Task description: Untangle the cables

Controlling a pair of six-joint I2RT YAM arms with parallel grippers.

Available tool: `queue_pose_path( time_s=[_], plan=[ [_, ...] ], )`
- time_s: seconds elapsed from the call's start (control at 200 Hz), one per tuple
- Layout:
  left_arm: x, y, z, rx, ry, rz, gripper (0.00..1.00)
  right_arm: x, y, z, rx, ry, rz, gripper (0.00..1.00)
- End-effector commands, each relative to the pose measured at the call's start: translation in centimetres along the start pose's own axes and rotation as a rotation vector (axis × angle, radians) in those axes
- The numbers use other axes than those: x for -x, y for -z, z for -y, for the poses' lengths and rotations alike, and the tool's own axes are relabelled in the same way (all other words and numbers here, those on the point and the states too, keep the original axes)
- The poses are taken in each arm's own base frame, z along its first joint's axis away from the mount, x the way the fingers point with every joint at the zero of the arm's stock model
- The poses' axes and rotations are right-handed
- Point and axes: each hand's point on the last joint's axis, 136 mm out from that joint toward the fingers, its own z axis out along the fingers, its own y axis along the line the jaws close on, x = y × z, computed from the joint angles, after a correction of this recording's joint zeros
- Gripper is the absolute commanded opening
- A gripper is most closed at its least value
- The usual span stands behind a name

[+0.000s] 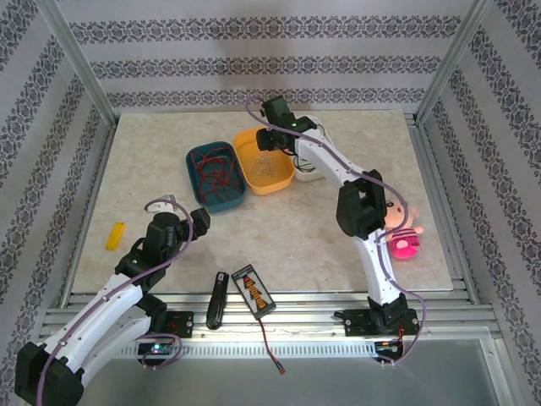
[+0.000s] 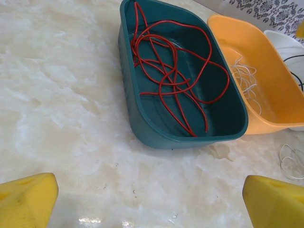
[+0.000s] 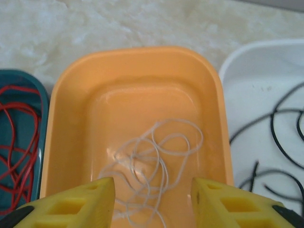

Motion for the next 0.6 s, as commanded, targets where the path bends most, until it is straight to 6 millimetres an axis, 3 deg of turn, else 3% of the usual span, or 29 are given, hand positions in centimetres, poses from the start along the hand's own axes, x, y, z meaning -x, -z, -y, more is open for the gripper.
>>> queue_pose_path(
  time_s=[0.0, 0.195, 0.32, 0.465, 0.5, 0.595],
  plan=[
    [-0.1, 0.2, -0.3, 0.010, 0.010, 0.001, 1.00, 1.3, 4.9, 0.2, -0.006, -0.009, 0.072, 0.49],
    [0.4, 0.2, -0.2, 0.008, 0.004, 0.019, 0.99, -1.8, 8.4, 1.6, -0.016, -0.037, 0.076, 0.55],
    [0.6, 0.1, -0.1, 0.009, -0.004, 0.025, 0.99, -5.0, 9.9, 3.3, -0.036, -0.088, 0.055, 0.61],
    [0.7, 0.0, 0.0, 0.010, -0.008, 0.030, 0.99, -8.7, 11.2, 4.9, -0.059, -0.145, 0.016, 0.79],
    [0.7, 0.0, 0.0, 0.009, -0.011, 0.029, 0.99, -9.6, 11.3, 5.1, -0.068, -0.154, 0.004, 0.97],
    [0.8, -0.3, 0.2, 0.011, -0.014, 0.024, 0.99, -11.8, 11.8, 6.0, -0.099, -0.173, -0.019, 0.98]
  ],
)
